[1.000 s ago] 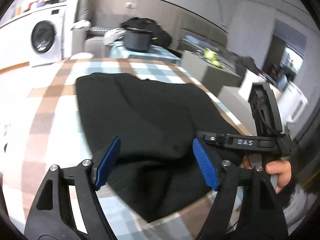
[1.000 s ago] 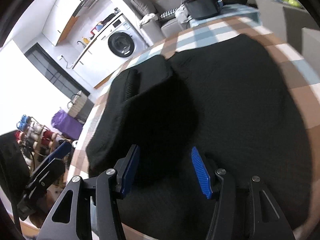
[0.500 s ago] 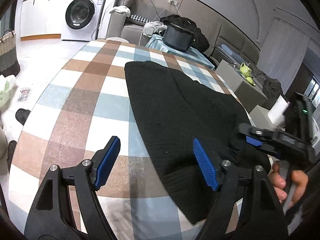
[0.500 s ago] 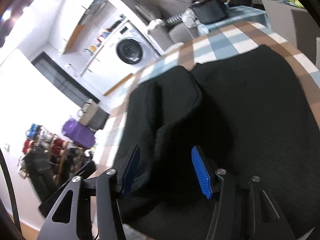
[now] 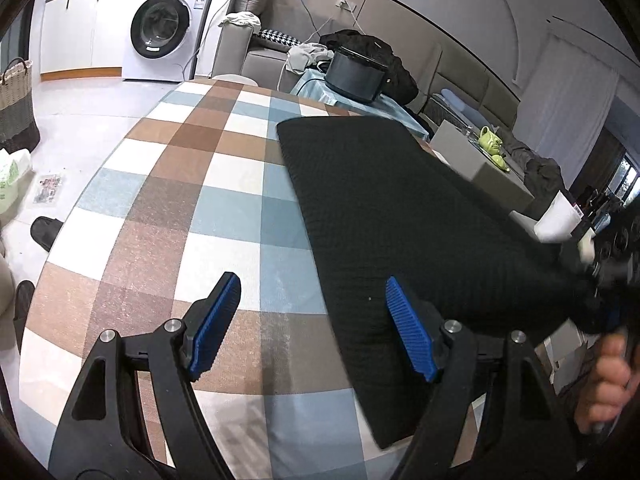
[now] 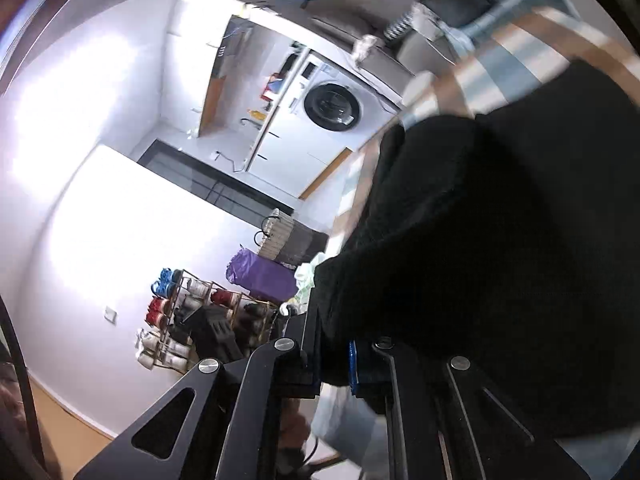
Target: Fold small clothes
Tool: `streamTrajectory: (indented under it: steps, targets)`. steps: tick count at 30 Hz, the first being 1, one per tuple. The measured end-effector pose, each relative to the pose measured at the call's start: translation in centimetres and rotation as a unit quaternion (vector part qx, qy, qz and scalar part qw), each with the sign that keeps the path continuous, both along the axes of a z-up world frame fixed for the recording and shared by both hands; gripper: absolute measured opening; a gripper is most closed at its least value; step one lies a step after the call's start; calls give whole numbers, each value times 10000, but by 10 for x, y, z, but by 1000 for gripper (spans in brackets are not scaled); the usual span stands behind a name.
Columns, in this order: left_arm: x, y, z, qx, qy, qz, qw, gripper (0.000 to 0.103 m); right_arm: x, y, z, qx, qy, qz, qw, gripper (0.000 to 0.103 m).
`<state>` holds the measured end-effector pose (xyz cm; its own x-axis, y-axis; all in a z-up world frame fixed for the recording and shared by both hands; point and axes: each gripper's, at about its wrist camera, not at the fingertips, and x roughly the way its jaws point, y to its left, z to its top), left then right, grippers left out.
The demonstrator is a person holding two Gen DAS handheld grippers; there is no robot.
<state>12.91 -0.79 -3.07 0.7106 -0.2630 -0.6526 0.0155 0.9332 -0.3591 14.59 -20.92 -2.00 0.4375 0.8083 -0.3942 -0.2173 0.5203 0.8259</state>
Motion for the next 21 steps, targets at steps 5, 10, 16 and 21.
streamTrajectory:
  steps: [5,10,16,21]
  targets:
    - [-1,-8,-1,47,71,-145,9999,73,-9,-16,-48,-1714,597,-427,9825,13]
    - [0,-20,-4,91,146,-349,9992,73,-8,-33,-60,-1583,554,-468,9847,40]
    - [1,-29,-11,102,242,-466,9986,73,23,-53,-64,-1434,511,-991,9834,39]
    - [1,-29,-13,78,265,-479,9985,73,25,-50,-46,-1639,9,-1043,9809,6]
